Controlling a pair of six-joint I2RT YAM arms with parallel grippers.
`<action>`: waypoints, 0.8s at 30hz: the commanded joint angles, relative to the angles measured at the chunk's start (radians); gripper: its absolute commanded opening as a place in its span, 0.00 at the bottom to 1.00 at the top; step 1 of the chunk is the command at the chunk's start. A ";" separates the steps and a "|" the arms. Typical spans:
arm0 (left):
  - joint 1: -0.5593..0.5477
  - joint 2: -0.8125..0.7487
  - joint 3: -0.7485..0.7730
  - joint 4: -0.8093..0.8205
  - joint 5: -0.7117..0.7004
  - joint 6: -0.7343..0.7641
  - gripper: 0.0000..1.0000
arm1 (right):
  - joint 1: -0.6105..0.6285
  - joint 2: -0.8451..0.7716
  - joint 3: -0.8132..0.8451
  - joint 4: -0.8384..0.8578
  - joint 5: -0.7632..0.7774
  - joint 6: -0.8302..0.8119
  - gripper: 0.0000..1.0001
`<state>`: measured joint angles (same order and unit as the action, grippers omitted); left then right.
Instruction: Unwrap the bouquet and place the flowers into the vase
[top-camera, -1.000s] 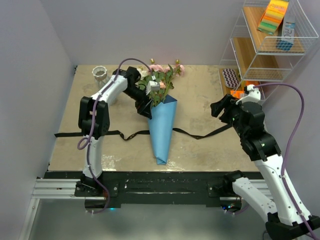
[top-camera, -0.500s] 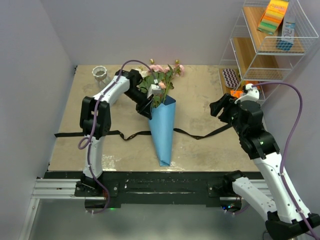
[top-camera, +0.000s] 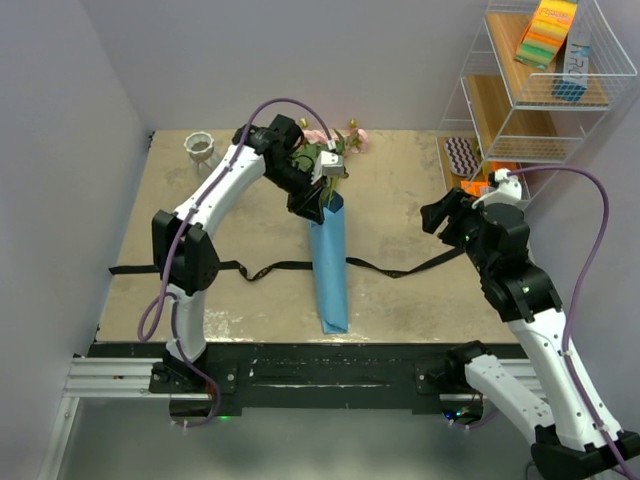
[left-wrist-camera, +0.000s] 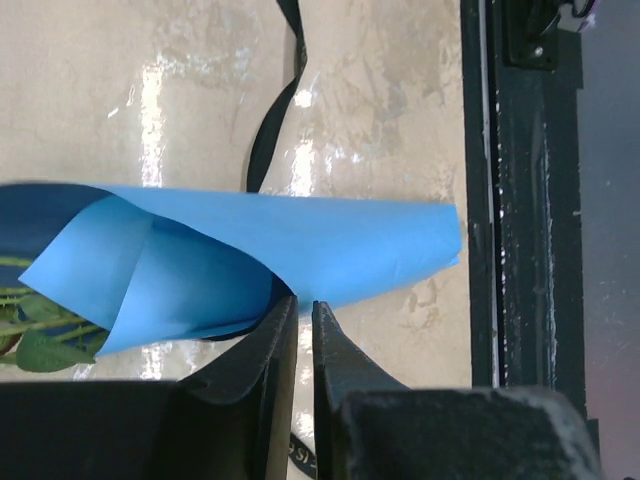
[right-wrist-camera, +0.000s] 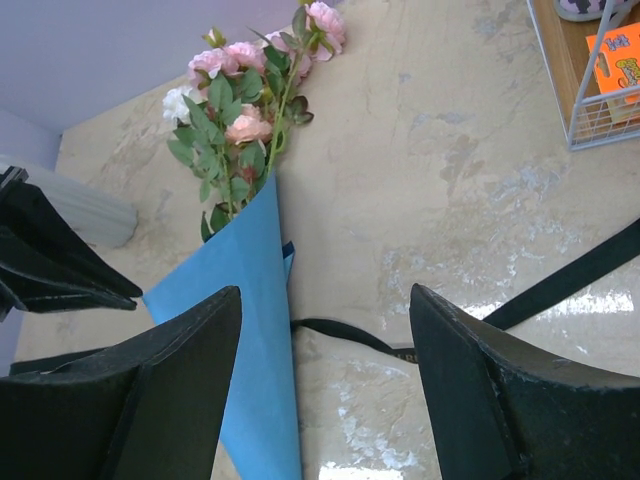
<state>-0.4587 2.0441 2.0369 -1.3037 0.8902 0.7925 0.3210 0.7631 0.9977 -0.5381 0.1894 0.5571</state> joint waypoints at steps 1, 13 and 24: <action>-0.029 -0.019 0.080 -0.011 0.056 -0.087 0.15 | 0.004 -0.033 0.019 0.012 0.010 0.003 0.72; -0.071 -0.044 0.097 0.067 0.053 -0.230 0.72 | 0.004 -0.045 0.005 0.009 0.009 0.007 0.74; 0.052 0.071 -0.112 -0.011 0.036 0.051 0.98 | 0.006 -0.061 -0.016 0.018 -0.016 0.001 0.76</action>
<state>-0.4435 2.0666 1.9366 -1.2896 0.9249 0.7414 0.3210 0.7151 0.9760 -0.5385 0.1886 0.5583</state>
